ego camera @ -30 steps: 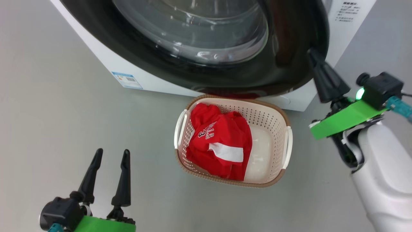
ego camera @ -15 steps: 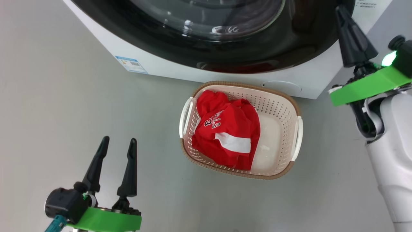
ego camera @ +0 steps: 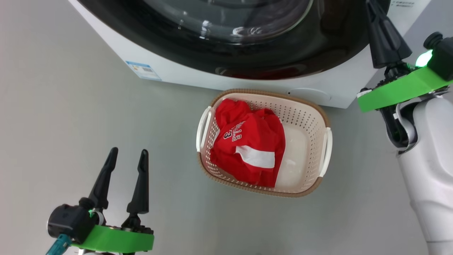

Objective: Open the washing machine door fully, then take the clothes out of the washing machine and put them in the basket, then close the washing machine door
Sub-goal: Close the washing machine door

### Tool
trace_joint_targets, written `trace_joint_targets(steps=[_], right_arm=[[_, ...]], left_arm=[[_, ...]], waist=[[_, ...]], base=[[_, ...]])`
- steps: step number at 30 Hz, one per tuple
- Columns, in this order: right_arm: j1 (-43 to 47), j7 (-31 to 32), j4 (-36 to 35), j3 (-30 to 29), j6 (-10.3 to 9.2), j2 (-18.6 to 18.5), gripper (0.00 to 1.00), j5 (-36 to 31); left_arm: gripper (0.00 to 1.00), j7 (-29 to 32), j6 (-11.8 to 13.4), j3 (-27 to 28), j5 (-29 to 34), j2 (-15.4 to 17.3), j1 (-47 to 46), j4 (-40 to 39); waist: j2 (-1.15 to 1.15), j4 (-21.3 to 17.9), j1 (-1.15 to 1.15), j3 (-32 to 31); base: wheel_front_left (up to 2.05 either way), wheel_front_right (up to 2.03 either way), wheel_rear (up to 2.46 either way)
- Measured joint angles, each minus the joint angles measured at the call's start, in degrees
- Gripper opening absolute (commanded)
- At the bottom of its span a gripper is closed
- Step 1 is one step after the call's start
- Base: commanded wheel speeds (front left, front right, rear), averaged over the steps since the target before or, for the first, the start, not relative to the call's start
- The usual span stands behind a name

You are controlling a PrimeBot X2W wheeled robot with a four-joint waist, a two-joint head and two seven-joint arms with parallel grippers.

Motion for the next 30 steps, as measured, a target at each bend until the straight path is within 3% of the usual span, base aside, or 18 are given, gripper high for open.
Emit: trace_joint_targets(steps=[7,8,11,12,13,30], right_arm=[[4.3,0.0,-0.3,1.9,-0.15,0.5,0.02,0.1],[5.4,0.0,-0.3,2.0,-0.15,0.7,0.09,0.1],[9.1,0.0,-0.3,2.1,-0.16,0.9,0.6,0.1],[9.9,0.0,-0.3,2.1,-0.16,0.9,0.9,0.1],[10.7,0.0,-0.3,2.1,-0.16,0.9,1.0,0.1],[24.2,0.0,-1.9,0.0,-0.18,1.8,1.0,0.1]], left_arm=[[1.0,0.0,0.0,0.5,0.2,0.0,0.1,1.4],[1.0,0.0,0.0,0.5,0.2,0.0,0.1,1.6],[1.0,0.0,0.0,0.8,0.6,0.0,0.1,2.5],[1.0,0.0,0.0,0.9,0.7,0.0,0.1,2.7],[1.0,0.0,0.0,1.0,0.9,0.0,0.2,2.9],[1.0,0.0,0.0,4.0,2.6,0.9,2.7,6.3]], waist=[[0.0,-1.1,0.0,-2.1],[0.0,-1.3,0.0,-2.4],[0.0,-2.2,0.0,-3.9],[0.0,-2.4,0.0,-4.3],[0.0,-2.6,0.0,-4.7],[0.0,-8.4,0.0,-10.8]], base=[[0.0,0.0,0.0],[0.0,0.0,0.0],[0.0,0.0,0.0],[0.0,0.0,0.0],[0.0,0.0,0.0],[0.0,0.0,0.0]])
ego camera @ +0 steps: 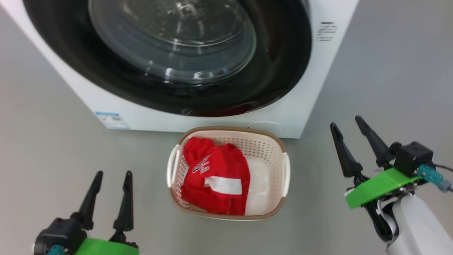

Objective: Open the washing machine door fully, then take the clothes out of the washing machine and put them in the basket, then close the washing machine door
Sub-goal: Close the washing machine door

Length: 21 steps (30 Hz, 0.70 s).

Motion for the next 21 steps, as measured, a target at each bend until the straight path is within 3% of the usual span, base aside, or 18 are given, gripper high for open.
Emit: trace_joint_targets(steps=[21], right_arm=[[9.5,0.0,-2.1,-4.2,0.0,1.3,1.0,0.0]], left_arm=[[1.0,0.0,0.0,2.8,-0.1,1.1,3.4,1.3]], waist=[[0.0,-8.3,0.0,-4.4]], base=[[0.0,0.0,0.0]])
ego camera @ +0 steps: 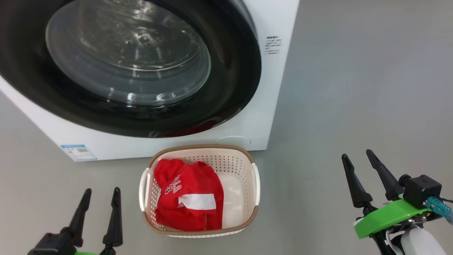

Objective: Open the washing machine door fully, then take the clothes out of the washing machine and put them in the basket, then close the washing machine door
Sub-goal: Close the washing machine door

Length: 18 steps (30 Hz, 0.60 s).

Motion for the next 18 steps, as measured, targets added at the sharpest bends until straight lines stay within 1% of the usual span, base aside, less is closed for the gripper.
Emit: trace_joint_targets(steps=[9,18], right_arm=[[2.3,0.0,-0.6,-1.3,0.0,0.3,1.0,0.0],[5.4,0.0,-1.2,-2.1,-0.01,0.3,1.0,0.0]], left_arm=[[1.0,0.0,0.0,1.3,0.0,0.0,0.6,0.0],[1.0,0.0,0.0,2.2,0.0,0.0,1.4,-0.1]], waist=[[0.0,-2.2,0.0,-1.2],[0.0,-3.5,0.0,-2.5]], base=[[0.0,0.0,0.0],[0.0,0.0,0.0]])
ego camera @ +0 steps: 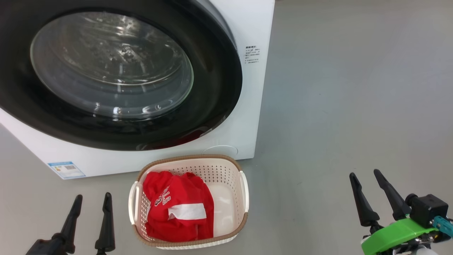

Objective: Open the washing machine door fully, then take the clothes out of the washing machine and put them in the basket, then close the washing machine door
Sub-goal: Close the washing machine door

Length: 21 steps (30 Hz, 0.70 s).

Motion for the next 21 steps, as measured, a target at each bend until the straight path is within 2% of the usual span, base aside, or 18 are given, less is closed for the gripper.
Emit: trace_joint_targets(steps=[21], right_arm=[[2.8,0.0,-0.4,-1.3,0.0,-0.2,1.0,-0.4]], left_arm=[[1.0,0.0,0.0,0.6,0.1,0.0,2.1,-0.9]], waist=[[0.0,0.0,0.0,-1.7]], base=[[0.0,0.0,0.0]])
